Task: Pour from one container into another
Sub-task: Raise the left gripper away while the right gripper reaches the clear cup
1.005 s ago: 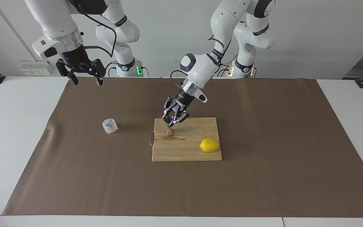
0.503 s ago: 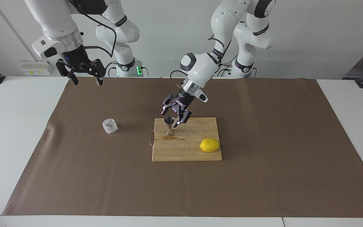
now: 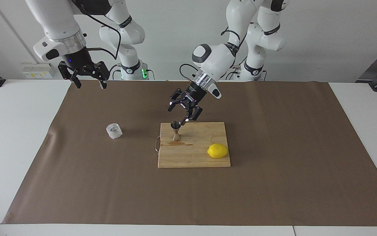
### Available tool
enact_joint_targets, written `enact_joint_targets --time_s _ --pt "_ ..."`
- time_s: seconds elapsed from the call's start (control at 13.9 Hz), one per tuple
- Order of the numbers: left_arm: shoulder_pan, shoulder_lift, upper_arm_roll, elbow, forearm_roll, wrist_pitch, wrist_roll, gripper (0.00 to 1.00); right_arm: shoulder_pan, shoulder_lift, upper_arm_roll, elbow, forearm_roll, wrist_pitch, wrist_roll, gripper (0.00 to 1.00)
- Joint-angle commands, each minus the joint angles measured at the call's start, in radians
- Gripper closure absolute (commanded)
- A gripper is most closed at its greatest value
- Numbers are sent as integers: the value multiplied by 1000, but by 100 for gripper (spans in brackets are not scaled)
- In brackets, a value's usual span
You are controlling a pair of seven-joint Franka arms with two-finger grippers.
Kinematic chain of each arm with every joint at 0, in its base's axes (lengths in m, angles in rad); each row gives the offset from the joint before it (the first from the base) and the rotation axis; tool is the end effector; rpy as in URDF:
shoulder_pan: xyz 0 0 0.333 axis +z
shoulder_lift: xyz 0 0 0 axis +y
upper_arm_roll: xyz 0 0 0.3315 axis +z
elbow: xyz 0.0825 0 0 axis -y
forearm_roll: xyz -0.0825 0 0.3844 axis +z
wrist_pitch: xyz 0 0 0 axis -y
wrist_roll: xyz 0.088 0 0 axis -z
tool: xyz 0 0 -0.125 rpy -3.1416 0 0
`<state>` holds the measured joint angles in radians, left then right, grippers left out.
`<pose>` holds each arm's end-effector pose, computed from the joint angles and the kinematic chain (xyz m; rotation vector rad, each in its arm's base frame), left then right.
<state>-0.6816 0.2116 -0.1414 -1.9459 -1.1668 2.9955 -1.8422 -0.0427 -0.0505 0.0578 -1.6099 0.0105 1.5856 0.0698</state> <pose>0.4884 -0.4257 0.4421 1.0917 1.9774 -0.5543 0.5403 0.0103 0.6324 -3.1315 0.0858 -0.0404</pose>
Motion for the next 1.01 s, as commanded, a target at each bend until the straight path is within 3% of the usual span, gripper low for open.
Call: enact_joint_targets --time_s 0.0,0.36,0.72,0.93 --pt "82 -29 13 25 122 -189 -20 0 -32 1 7 18 0 -21 4 0" --pt "244 -27 11 181 503 -595 -22 0 -54 -24 7 -33 5 -45 -252 0" --pt "281 -37 11 309 948 -831 65 0 -69 -135 5 -329 9 239 -607 0" --pt "293 -52 13 312 1006 -900 364 0 -72 -131 5 -401 11 304 -879 0"
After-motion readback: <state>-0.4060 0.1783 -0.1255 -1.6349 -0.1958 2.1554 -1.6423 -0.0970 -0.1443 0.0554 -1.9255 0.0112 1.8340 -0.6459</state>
